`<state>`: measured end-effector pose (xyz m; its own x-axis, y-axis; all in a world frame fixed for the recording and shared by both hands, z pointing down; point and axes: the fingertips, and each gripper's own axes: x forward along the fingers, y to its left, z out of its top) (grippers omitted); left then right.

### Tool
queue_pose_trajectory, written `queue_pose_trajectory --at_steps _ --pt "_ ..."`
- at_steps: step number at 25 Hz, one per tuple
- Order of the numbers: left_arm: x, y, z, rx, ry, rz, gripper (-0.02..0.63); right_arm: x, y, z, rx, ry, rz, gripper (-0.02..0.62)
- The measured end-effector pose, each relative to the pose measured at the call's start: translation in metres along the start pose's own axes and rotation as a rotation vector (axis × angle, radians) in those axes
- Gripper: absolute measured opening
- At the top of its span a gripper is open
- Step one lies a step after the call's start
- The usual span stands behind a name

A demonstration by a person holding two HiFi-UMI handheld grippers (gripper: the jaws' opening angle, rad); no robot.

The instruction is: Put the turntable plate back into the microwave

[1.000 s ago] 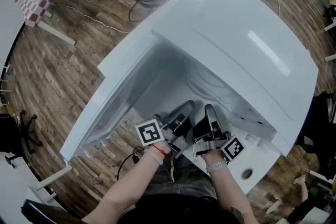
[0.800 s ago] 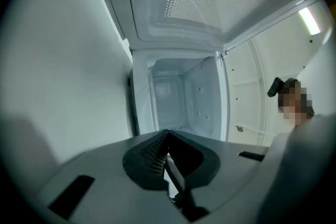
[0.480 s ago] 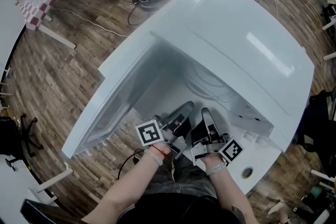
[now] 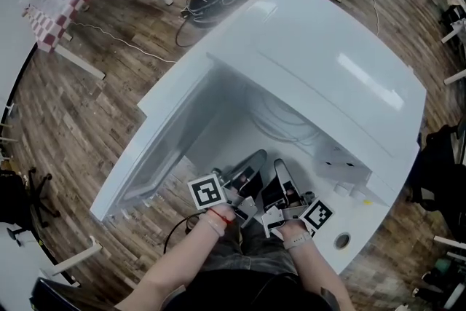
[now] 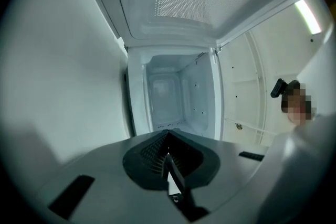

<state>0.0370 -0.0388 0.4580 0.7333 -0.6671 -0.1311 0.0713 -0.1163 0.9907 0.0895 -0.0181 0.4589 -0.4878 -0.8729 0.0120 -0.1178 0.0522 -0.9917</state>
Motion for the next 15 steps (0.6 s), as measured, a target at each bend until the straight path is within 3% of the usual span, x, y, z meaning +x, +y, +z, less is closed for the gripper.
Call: queue_pose_trajectory --at_steps 10,15 --pt "0.002 -0.006 -0.012 -0.011 0.042 0.007 0.012 -0.007 0.006 0.000 -0.011 0.012 0.002 0.020" --pt "0.003 -0.014 -0.015 -0.064 0.034 -0.010 0.012 -0.009 0.009 -0.005 0.014 0.034 -0.002 0.019"
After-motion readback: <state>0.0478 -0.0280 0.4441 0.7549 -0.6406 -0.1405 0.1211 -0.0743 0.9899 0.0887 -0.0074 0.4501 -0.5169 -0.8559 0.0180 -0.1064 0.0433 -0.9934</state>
